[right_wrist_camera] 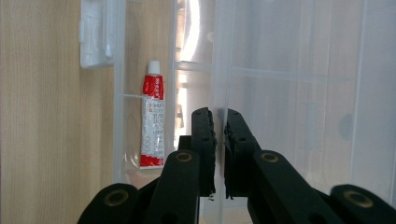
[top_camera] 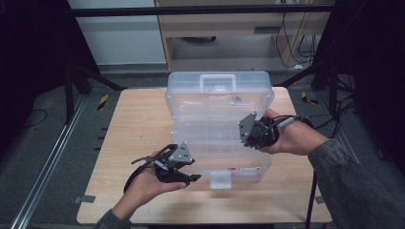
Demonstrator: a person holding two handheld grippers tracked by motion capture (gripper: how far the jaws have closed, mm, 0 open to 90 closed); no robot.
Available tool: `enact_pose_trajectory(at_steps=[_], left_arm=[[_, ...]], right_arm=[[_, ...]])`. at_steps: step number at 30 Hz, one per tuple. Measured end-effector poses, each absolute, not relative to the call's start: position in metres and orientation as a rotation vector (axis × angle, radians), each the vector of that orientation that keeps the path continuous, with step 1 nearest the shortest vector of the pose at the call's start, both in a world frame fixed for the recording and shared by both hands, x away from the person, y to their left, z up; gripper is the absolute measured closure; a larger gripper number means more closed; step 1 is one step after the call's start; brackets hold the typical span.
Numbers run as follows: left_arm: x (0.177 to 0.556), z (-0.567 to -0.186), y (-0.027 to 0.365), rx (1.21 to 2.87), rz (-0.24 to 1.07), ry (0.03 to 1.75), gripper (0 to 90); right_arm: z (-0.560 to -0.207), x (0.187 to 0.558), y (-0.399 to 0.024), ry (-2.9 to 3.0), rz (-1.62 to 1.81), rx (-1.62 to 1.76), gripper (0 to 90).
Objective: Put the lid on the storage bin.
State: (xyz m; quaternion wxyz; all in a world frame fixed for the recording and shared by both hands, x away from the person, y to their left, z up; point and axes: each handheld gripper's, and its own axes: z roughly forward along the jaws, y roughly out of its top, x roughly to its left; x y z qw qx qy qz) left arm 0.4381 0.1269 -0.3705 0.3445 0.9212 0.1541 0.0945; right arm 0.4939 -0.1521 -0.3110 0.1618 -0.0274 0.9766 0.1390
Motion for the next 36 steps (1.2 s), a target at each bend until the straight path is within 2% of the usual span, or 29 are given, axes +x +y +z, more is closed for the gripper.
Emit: enact_pose_trajectory(at_steps=[6, 11, 14, 15, 17, 18, 23, 31, 36], left_arm=[[0.442, -0.345, 0.142, 2.326, 0.250, 0.436, 35.8], [0.449, -0.320, 0.161, 2.237, 0.282, 0.493, 35.4], [0.456, -0.308, 0.171, 2.197, 0.300, 0.537, 41.2], [0.462, -0.301, 0.177, 2.173, 0.293, 0.554, 51.5], [0.467, -0.297, 0.180, 2.154, 0.280, 0.570, 54.2], [0.475, -0.291, 0.184, 2.142, 0.283, 0.589, 61.3], [0.500, -0.281, 0.189, 2.133, 0.275, 0.649, 77.8], [0.530, -0.275, 0.190, 2.127, 0.263, 0.719, 89.2], [0.546, -0.273, 0.189, 2.127, 0.252, 0.766, 89.6]], right_arm=[[-0.311, 0.494, -0.152, 2.786, 0.401, -0.076, 84.4], [-0.311, 0.494, -0.152, 2.786, 0.404, -0.074, 84.1], [-0.311, 0.494, -0.152, 2.786, 0.406, -0.076, 84.0], [-0.311, 0.494, -0.152, 2.787, 0.406, -0.076, 83.8], [-0.311, 0.494, -0.152, 2.787, 0.406, -0.077, 83.8], [-0.311, 0.494, -0.152, 2.784, 0.402, -0.076, 83.6], [-0.312, 0.493, -0.152, 2.781, 0.404, -0.076, 82.7], [-0.312, 0.493, -0.152, 2.781, 0.405, -0.078, 82.3], [-0.312, 0.493, -0.152, 2.775, 0.403, -0.081, 81.9]])
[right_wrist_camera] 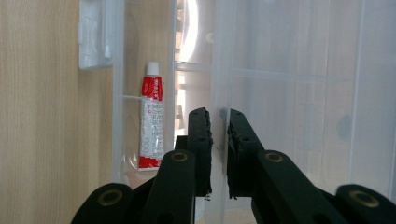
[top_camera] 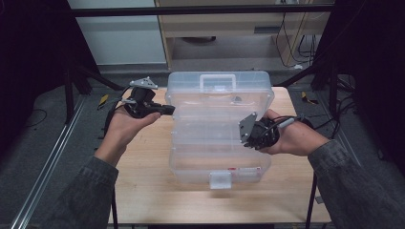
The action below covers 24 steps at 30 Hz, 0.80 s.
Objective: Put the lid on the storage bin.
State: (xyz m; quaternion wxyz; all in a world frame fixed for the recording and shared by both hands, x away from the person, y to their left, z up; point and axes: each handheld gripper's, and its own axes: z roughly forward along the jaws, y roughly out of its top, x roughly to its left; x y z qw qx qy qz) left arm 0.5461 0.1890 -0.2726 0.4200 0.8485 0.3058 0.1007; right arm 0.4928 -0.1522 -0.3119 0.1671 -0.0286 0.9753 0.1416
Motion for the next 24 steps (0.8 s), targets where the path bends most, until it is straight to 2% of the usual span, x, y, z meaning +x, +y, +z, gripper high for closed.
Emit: enact_pose_trajectory(at_steps=[24], left_arm=[[0.558, -0.279, 0.186, 2.082, 0.243, 0.831, 88.4]], right_arm=[[-0.315, 0.489, -0.155, 2.769, 0.411, -0.078, 82.3]])
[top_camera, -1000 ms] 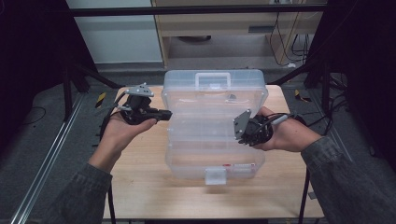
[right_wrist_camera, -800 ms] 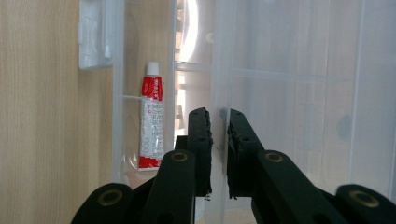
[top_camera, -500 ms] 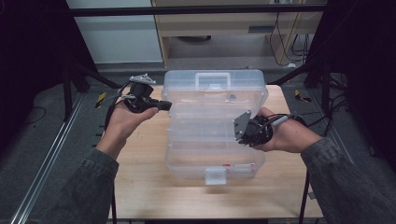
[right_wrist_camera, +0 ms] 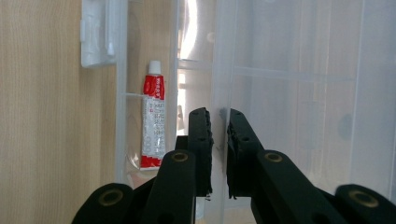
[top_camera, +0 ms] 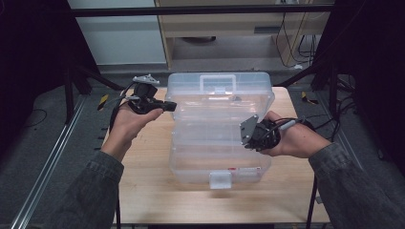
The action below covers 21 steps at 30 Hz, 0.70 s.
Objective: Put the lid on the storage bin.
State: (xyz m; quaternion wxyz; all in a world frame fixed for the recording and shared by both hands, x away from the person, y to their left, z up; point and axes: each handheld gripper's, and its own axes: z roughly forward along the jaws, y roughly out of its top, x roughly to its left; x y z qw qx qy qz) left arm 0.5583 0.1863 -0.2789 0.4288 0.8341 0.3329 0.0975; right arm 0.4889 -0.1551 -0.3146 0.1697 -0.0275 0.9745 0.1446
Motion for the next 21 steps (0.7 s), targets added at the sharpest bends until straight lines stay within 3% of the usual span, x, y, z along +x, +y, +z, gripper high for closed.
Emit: enact_pose_trajectory(at_steps=[12, 21], left_arm=[[0.548, -0.287, 0.194, 2.057, 0.242, 0.842, 87.5], [0.532, -0.292, 0.195, 2.051, 0.233, 0.827, 87.5]], right_arm=[[-0.318, 0.485, -0.157, 2.772, 0.420, -0.082, 82.3], [-0.324, 0.478, -0.160, 2.759, 0.424, -0.064, 76.4]])
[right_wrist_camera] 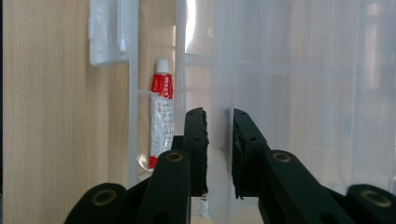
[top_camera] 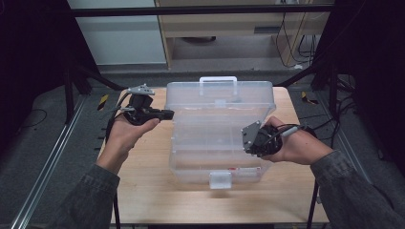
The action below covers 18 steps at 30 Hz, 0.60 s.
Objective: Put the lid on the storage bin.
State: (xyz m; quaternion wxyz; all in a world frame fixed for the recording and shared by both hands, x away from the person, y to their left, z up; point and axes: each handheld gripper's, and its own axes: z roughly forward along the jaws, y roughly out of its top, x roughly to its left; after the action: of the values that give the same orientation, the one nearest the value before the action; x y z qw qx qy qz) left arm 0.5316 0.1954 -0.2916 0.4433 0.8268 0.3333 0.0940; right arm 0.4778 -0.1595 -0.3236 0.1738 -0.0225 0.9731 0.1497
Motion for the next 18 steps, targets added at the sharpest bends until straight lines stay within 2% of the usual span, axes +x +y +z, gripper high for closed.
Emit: enact_pose_trajectory(at_steps=[1, 3, 5, 6, 7, 8, 11, 12, 18], left_arm=[[0.532, -0.292, 0.195, 2.051, 0.233, 0.827, 87.3], [0.528, -0.293, 0.196, 2.051, 0.230, 0.820, 87.4], [0.526, -0.295, 0.196, 2.053, 0.224, 0.818, 87.4], [0.523, -0.297, 0.196, 2.066, 0.225, 0.816, 87.5], [0.523, -0.297, 0.196, 2.066, 0.225, 0.816, 87.5], [0.519, -0.300, 0.196, 2.079, 0.220, 0.812, 87.5], [0.515, -0.303, 0.197, 2.089, 0.218, 0.806, 87.6], [0.511, -0.306, 0.197, 2.097, 0.214, 0.802, 87.6], [0.502, -0.313, 0.197, 2.111, 0.204, 0.789, 87.6]], right_arm=[[-0.324, 0.478, -0.160, 2.759, 0.424, -0.064, 76.4], [-0.325, 0.476, -0.163, 2.748, 0.447, -0.031, 69.9], [-0.325, 0.475, -0.165, 2.740, 0.454, -0.017, 67.8], [-0.325, 0.473, -0.168, 2.726, 0.485, 0.008, 63.2], [-0.325, 0.473, -0.168, 2.726, 0.485, 0.008, 63.2], [-0.325, 0.471, -0.171, 2.710, 0.513, 0.041, 57.8], [-0.325, 0.467, -0.175, 2.691, 0.525, 0.073, 53.2], [-0.326, 0.462, -0.178, 2.680, 0.533, 0.085, 48.4], [-0.327, 0.448, -0.188, 2.663, 0.572, 0.144, 42.7]])
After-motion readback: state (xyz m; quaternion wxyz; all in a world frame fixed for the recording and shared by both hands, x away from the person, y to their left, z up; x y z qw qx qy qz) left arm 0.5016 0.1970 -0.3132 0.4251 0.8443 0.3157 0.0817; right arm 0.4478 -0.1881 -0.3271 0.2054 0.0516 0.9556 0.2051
